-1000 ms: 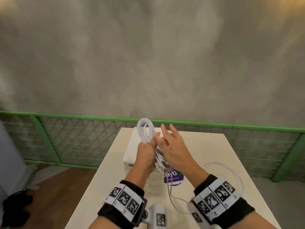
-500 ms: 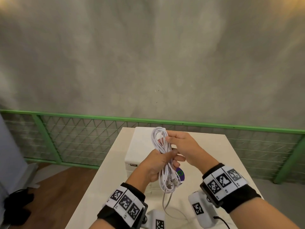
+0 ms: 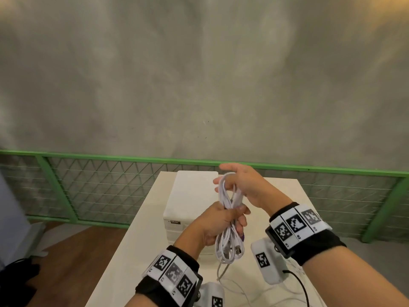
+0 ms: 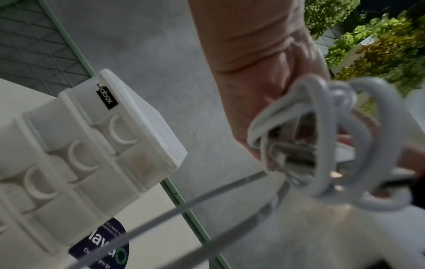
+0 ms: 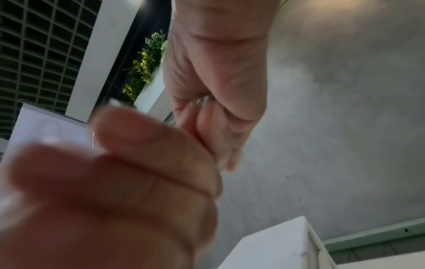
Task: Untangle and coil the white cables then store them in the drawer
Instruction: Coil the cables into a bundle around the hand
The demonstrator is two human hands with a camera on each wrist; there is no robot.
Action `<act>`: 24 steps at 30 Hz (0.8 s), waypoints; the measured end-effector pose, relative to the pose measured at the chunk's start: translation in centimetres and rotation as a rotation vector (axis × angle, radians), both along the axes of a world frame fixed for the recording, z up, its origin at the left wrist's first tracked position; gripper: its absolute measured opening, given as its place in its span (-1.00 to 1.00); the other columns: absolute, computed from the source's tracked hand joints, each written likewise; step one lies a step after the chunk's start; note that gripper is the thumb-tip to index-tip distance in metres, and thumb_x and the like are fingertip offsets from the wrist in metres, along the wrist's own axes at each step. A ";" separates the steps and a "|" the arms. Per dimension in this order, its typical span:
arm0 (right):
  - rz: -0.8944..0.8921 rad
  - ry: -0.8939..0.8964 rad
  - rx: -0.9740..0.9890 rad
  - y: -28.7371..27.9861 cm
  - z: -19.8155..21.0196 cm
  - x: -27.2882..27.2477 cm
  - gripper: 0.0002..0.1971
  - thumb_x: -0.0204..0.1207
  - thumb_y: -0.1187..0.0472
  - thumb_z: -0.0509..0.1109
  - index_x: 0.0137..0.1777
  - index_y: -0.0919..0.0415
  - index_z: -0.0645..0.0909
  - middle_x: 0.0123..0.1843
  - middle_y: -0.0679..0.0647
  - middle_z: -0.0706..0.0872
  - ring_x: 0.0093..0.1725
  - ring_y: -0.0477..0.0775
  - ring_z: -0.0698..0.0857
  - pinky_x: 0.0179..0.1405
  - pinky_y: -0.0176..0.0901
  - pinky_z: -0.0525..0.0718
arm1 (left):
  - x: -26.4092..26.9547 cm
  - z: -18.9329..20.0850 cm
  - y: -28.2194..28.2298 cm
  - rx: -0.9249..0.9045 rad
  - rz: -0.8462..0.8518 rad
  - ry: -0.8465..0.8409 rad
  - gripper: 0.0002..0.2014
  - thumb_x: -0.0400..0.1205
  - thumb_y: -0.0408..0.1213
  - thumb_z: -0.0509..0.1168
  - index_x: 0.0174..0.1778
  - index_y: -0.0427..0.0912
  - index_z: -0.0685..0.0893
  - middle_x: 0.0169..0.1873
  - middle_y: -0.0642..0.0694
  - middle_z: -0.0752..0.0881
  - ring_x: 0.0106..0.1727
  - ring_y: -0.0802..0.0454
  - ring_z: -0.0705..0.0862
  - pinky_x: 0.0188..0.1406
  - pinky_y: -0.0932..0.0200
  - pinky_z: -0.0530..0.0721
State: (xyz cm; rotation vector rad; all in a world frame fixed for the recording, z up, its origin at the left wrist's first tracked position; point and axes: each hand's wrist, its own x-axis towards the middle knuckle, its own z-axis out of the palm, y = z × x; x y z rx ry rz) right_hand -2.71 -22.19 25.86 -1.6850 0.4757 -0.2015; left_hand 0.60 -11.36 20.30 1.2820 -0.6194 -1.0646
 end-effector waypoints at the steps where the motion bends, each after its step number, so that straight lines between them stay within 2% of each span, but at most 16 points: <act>1: 0.013 -0.019 0.027 -0.3 -0.4 0.0 -0.41 0.40 0.48 0.26 0.45 0.16 0.37 0.18 0.16 0.63 0.11 0.17 0.63 0.11 -0.05 0.60 | 0.4 0.0 0.0 -0.043 0.066 0.075 -0.80 0.69 -0.33 0.17 -0.22 -0.26 0.60 -0.65 0.01 0.63 -0.68 0.16 0.58 -0.59 0.31 0.63; 2: 0.026 -0.029 0.072 -0.5 -0.9 -0.4 -0.37 0.41 0.34 0.36 0.49 0.09 0.30 0.23 0.14 0.57 0.12 0.14 0.58 0.12 -0.04 0.53 | 0.8 0.1 0.1 -0.086 0.140 0.156 -0.80 0.68 -0.32 0.18 -0.23 -0.26 0.59 -0.66 0.00 0.62 -0.68 0.15 0.57 -0.59 0.31 0.63; 3: 0.057 -0.025 0.124 -0.5 -1.4 -0.9 -0.38 0.41 0.15 0.42 0.47 0.04 0.31 0.20 0.12 0.57 0.07 0.10 0.59 0.12 -0.04 0.49 | 1.3 0.2 0.2 -0.125 0.217 0.226 -0.80 0.68 -0.31 0.19 -0.24 -0.26 0.60 -0.67 0.00 0.60 -0.69 0.14 0.57 -0.60 0.31 0.62; 5: 0.187 0.032 0.209 0.2 -2.9 -2.1 -0.53 0.41 -0.17 0.33 0.25 0.04 0.48 0.01 0.09 0.65 -0.08 0.04 0.64 0.11 -0.01 0.55 | 2.4 0.3 0.2 -0.211 0.348 0.344 -0.78 0.69 -0.30 0.16 -0.24 -0.25 0.58 -0.70 0.00 0.57 -0.71 0.15 0.54 -0.64 0.35 0.60; 6: 0.272 0.075 0.231 0.8 -3.9 -2.7 -0.56 0.41 -0.21 0.28 0.14 0.07 0.54 -0.06 0.09 0.69 -0.12 0.06 0.66 0.08 0.02 0.62 | 2.8 0.3 0.2 -0.270 0.397 0.407 -0.78 0.71 -0.30 0.12 -0.24 -0.24 0.55 -0.72 0.01 0.54 -0.72 0.17 0.51 -0.66 0.38 0.58; 8: 0.371 0.130 0.235 2.1 -5.9 -3.8 -0.58 0.44 -0.21 0.28 0.04 0.14 0.58 -0.19 0.13 0.71 -0.24 0.09 0.68 0.04 0.04 0.68 | 3.7 0.1 0.0 -0.351 0.473 0.489 -0.77 0.73 -0.29 0.06 -0.23 -0.21 0.48 -0.74 0.04 0.48 -0.74 0.19 0.44 -0.66 0.40 0.52; 10: 0.299 0.102 0.251 2.7 -7.2 -4.2 -0.63 0.49 -0.13 0.30 0.07 0.16 0.59 -0.38 0.09 0.62 -0.48 0.01 0.55 -0.22 -0.07 0.72 | 4.6 -0.6 0.0 -0.359 0.545 0.516 -0.75 0.74 -0.24 0.05 -0.24 -0.18 0.45 -0.75 0.05 0.43 -0.74 0.20 0.40 -0.66 0.39 0.48; 12: 0.201 0.076 0.231 2.4 -7.8 -4.5 -0.75 0.60 0.04 0.24 0.15 0.13 0.61 -0.50 0.01 0.47 -0.62 -0.08 0.35 -0.57 -0.25 0.51 | 5.7 -1.2 0.3 -0.379 0.621 0.568 -0.74 0.74 -0.20 0.04 -0.25 -0.18 0.45 -0.78 0.05 0.41 -0.76 0.20 0.38 -0.68 0.41 0.46; 13: 0.176 0.072 0.184 2.1 -7.8 -4.7 -0.78 0.63 0.11 0.20 0.16 0.10 0.62 -0.53 -0.02 0.40 -0.64 -0.11 0.30 -0.64 -0.31 0.35 | 6.4 -1.3 0.6 -0.400 0.657 0.599 -0.72 0.75 -0.18 0.04 -0.25 -0.18 0.45 -0.79 0.04 0.40 -0.77 0.20 0.37 -0.70 0.43 0.45; 15: 0.164 0.109 -0.073 1.5 -8.4 -5.3 -0.79 0.66 0.13 0.15 0.02 0.00 0.65 -0.52 -0.11 0.38 -0.57 -0.16 0.35 -0.61 -0.40 0.26 | 7.6 -1.2 1.0 -0.426 0.726 0.637 -0.70 0.75 -0.14 0.03 -0.26 -0.18 0.45 -0.80 0.03 0.38 -0.79 0.20 0.35 -0.72 0.46 0.42; 17: 0.199 0.178 -0.546 1.2 -8.7 -6.1 -0.71 0.67 0.05 0.10 -0.19 -0.20 0.59 -0.46 -0.15 0.47 -0.39 -0.11 0.46 -0.50 -0.40 0.35 | 8.4 -1.0 1.5 -0.416 0.789 0.623 -0.69 0.74 -0.11 0.04 -0.26 -0.17 0.45 -0.80 0.07 0.37 -0.78 0.20 0.33 -0.72 0.44 0.40; 18: 0.244 0.222 -0.731 1.3 -8.8 -6.5 -0.72 0.67 0.03 0.08 -0.15 -0.26 0.58 -0.41 -0.15 0.53 -0.30 -0.04 0.52 -0.42 -0.36 0.37 | 8.6 -1.0 1.6 -0.383 0.821 0.584 -0.69 0.73 -0.09 0.06 -0.27 -0.17 0.46 -0.80 0.08 0.36 -0.78 0.20 0.33 -0.72 0.41 0.41; 20: 0.347 0.285 -1.040 2.2 -8.6 -6.9 -0.76 0.67 0.00 0.06 0.16 -0.17 0.54 -0.15 -0.02 0.72 -0.05 0.20 0.62 -0.28 -0.08 0.37 | 8.4 -1.0 1.4 -0.269 0.866 0.443 -0.67 0.71 -0.03 0.10 -0.28 -0.17 0.47 -0.77 0.08 0.36 -0.77 0.19 0.33 -0.67 0.32 0.41; 21: 0.424 0.292 -1.166 3.0 -8.2 -7.0 -0.73 0.66 0.00 0.07 0.26 -0.05 0.50 0.01 0.11 0.73 0.06 0.28 0.62 -0.23 -0.07 0.34 | 8.0 -0.9 1.1 -0.198 0.877 0.356 -0.65 0.69 0.01 0.11 -0.28 -0.18 0.48 -0.74 0.06 0.37 -0.76 0.18 0.34 -0.62 0.27 0.40; 22: 0.495 0.279 -1.230 3.7 -7.7 -6.9 -0.71 0.65 0.00 0.09 0.25 0.04 0.50 0.09 0.19 0.72 0.12 0.31 0.61 -0.20 -0.07 0.32 | 7.6 -0.9 0.8 -0.130 0.878 0.267 -0.63 0.68 0.04 0.12 -0.27 -0.18 0.49 -0.69 0.03 0.37 -0.72 0.16 0.35 -0.58 0.25 0.38; 24: 0.539 0.199 -1.258 4.9 -5.8 -6.3 -0.73 0.63 0.00 0.14 0.07 0.16 0.55 0.07 0.21 0.71 0.09 0.31 0.62 -0.21 -0.09 0.30 | 6.6 -0.8 0.1 -0.032 0.846 0.109 -0.61 0.67 0.07 0.11 -0.25 -0.19 0.51 -0.59 -0.01 0.37 -0.63 0.12 0.34 -0.53 0.23 0.36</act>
